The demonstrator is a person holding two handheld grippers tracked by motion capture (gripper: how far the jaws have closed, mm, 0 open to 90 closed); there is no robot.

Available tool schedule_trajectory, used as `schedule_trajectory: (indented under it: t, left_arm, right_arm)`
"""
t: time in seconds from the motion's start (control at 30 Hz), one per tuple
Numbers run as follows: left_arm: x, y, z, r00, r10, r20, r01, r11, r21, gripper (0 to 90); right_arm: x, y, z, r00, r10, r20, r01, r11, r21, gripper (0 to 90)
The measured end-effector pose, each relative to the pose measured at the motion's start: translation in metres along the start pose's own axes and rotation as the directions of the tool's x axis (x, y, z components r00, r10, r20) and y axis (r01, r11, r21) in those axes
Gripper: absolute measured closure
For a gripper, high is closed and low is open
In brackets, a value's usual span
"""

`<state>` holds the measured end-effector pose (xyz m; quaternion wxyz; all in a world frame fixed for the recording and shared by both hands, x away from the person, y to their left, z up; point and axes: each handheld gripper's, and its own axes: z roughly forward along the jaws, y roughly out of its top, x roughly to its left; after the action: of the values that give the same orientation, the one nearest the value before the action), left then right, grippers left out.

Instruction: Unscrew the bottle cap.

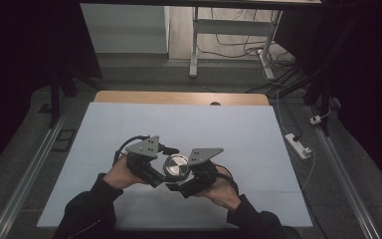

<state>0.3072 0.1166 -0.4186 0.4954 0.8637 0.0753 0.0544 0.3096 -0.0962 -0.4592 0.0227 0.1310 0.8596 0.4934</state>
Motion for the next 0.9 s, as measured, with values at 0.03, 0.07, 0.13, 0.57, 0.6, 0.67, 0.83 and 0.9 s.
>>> schedule_trajectory:
  t: [0.03, 0.07, 0.13, 0.57, 0.6, 0.67, 0.83, 0.9]
  left_arm:
    - [-0.001, 0.001, 0.002, 0.9996, -0.015, -0.025, 0.015, 0.9999, -0.005, 20.6]
    - [-0.003, 0.001, 0.004, 0.9981, -0.036, -0.050, 0.036, 0.9993, -0.013, 20.6]
    - [-0.006, 0.003, 0.009, 0.9908, -0.068, -0.117, 0.066, 0.9977, -0.018, 20.7]
    - [-0.018, 0.013, 0.013, 0.9541, -0.174, -0.244, 0.150, 0.9819, -0.115, 20.8]
    - [-0.018, 0.014, 0.012, 0.9551, -0.172, -0.241, 0.148, 0.9824, -0.114, 20.8]
    - [-0.020, 0.016, 0.011, 0.9552, -0.156, -0.251, 0.135, 0.9857, -0.102, 20.8]
    - [-0.021, 0.017, 0.005, 0.9585, -0.155, -0.239, 0.132, 0.9851, -0.110, 20.8]
    - [-0.021, 0.016, 0.002, 0.9608, -0.162, -0.225, 0.137, 0.9828, -0.124, 20.8]
  right_arm:
    - [-0.002, 0.000, -0.001, 0.9999, 0.005, 0.010, -0.005, 1.000, -0.002, 14.6]
    - [-0.003, -0.001, -0.002, 0.9997, 0.010, 0.021, -0.010, 1.000, -0.005, 14.6]
    - [-0.006, -0.002, -0.004, 0.9983, 0.029, 0.050, -0.029, 1.000, -0.008, 14.6]
    - [-0.012, -0.002, -0.009, 0.9892, 0.069, 0.129, -0.066, 0.997, -0.025, 14.6]
    - [-0.012, -0.002, -0.009, 0.9892, 0.068, 0.130, -0.065, 0.998, -0.024, 14.6]
    - [-0.012, -0.002, -0.009, 0.9892, 0.069, 0.129, -0.066, 0.997, -0.026, 14.6]
    - [-0.014, -0.002, -0.012, 0.9885, 0.069, 0.135, -0.065, 0.997, -0.034, 14.6]
    - [-0.016, -0.002, -0.013, 0.9885, 0.072, 0.133, -0.068, 0.997, -0.039, 14.6]
